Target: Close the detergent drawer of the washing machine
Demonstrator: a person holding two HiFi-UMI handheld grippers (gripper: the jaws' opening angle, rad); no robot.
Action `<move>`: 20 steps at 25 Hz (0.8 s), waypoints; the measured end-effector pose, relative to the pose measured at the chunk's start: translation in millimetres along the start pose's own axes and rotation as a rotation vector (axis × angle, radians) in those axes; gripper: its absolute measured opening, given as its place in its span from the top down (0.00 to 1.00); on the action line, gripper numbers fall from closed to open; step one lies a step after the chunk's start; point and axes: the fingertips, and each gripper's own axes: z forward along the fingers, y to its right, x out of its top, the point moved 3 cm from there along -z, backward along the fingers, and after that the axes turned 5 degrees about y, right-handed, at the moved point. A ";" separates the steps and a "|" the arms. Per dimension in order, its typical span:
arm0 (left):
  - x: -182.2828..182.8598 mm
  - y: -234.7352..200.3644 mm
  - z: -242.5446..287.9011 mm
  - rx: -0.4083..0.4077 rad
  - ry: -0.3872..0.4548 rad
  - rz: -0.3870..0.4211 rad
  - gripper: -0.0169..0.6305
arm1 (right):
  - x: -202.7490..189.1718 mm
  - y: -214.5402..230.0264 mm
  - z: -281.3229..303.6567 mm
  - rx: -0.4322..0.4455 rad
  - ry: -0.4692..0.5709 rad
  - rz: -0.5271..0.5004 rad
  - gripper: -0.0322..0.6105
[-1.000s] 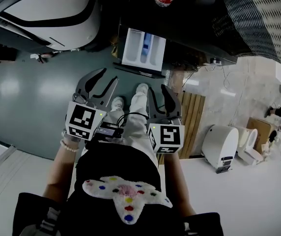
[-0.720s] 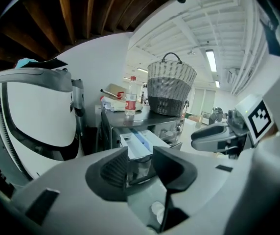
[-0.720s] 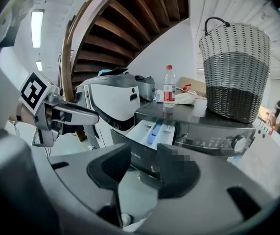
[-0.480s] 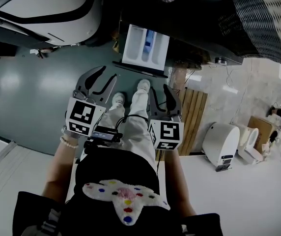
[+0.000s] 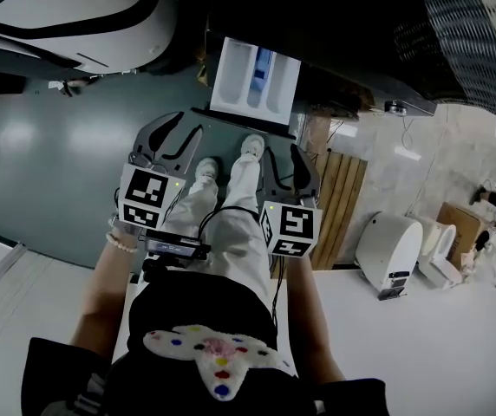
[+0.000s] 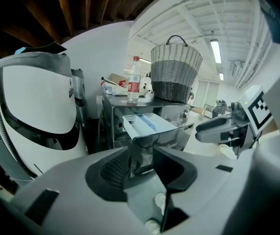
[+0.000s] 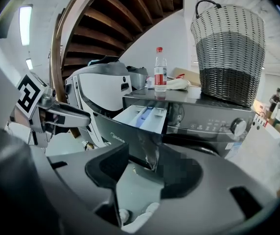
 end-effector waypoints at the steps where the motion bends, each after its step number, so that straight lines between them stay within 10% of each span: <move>1: -2.2 -1.6 2.8 0.005 -0.001 0.000 0.74 | -1.9 0.5 2.3 -0.001 -0.004 -0.001 0.67; 20: -24.7 -10.5 24.8 0.072 -0.026 -0.065 0.74 | -18.7 7.7 22.8 -0.047 -0.039 0.027 0.66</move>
